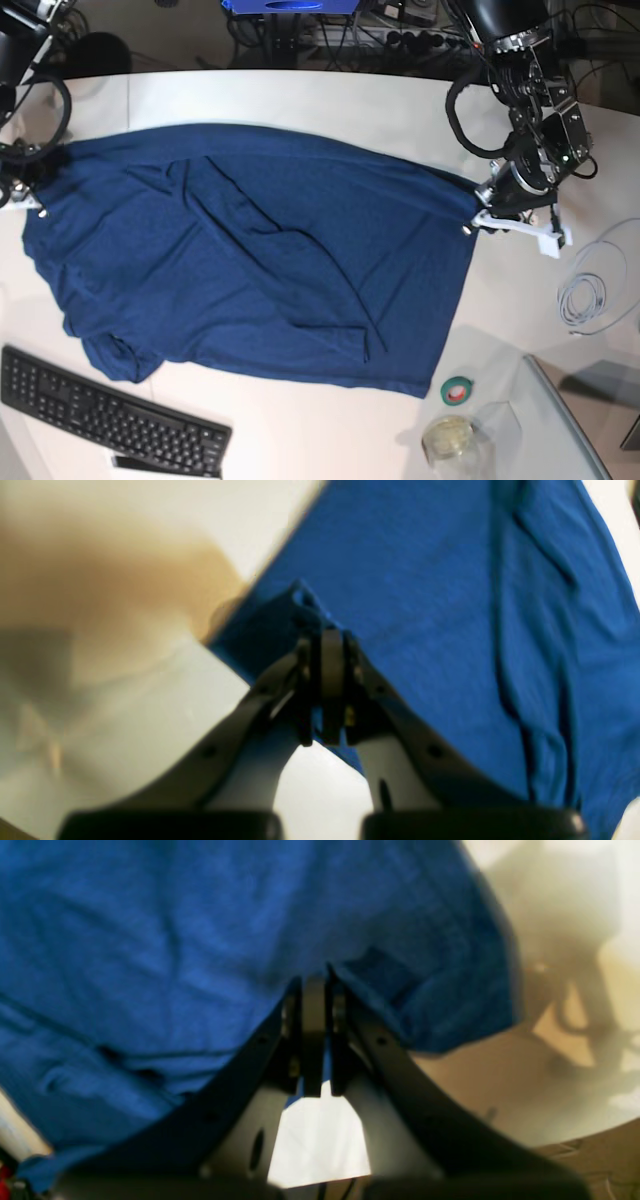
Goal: Layout the t-shirt on the table in an organized manner, then fold the t-shirt properly
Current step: 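Lift both shoulder corners and pull the shirt away from the hem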
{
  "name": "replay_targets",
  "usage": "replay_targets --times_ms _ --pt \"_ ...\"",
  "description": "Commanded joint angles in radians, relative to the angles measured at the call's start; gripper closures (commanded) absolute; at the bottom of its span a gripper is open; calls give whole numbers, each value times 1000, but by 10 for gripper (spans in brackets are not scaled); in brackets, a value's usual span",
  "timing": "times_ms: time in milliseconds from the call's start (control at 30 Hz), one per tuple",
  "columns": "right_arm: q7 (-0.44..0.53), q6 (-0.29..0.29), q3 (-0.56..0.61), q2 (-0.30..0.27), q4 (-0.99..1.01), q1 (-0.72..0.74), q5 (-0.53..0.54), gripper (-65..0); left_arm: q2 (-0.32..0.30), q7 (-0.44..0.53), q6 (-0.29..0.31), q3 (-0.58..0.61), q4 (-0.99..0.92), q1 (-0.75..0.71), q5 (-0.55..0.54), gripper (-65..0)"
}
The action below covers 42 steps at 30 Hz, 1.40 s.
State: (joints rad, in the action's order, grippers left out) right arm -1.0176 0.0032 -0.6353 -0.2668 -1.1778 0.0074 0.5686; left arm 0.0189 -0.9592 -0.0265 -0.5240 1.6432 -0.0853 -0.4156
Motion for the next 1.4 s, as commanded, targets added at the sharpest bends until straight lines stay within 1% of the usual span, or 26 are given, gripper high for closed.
replay_targets --times_ms 0,100,733,833,900,967,1067,1200,1367 --pt "15 -2 4 -24 -7 15 6 0 -9 13 3 -3 5 19 -10 0" --pt "32 -2 2 -27 9 15 6 0 -12 15 3 -9 -4 37 -10 0" --pt "33 -2 -5 -25 6 30 6 0 -7 18 3 -14 -67 94 -10 0" --pt "66 -2 -5 -25 9 30 6 0 -7 18 3 -15 -68 104 -10 0" --pt "70 -2 -7 -24 9 30 6 0 -7 18 3 -15 -68 106 -10 0" --pt "72 -2 -7 -21 9 30 6 0 -7 27 1 -15 -68 111 -10 0" --pt "73 -2 -7 -21 9 30 6 0 -7 65 1 -9 -82 114 -10 0" --pt "73 -2 -7 -21 9 30 6 0 -7 73 1 -14 -130 120 -10 0" --pt "75 -2 -8 -21 9 30 6 0 -7 75 1 -14 -133 120 -10 0"
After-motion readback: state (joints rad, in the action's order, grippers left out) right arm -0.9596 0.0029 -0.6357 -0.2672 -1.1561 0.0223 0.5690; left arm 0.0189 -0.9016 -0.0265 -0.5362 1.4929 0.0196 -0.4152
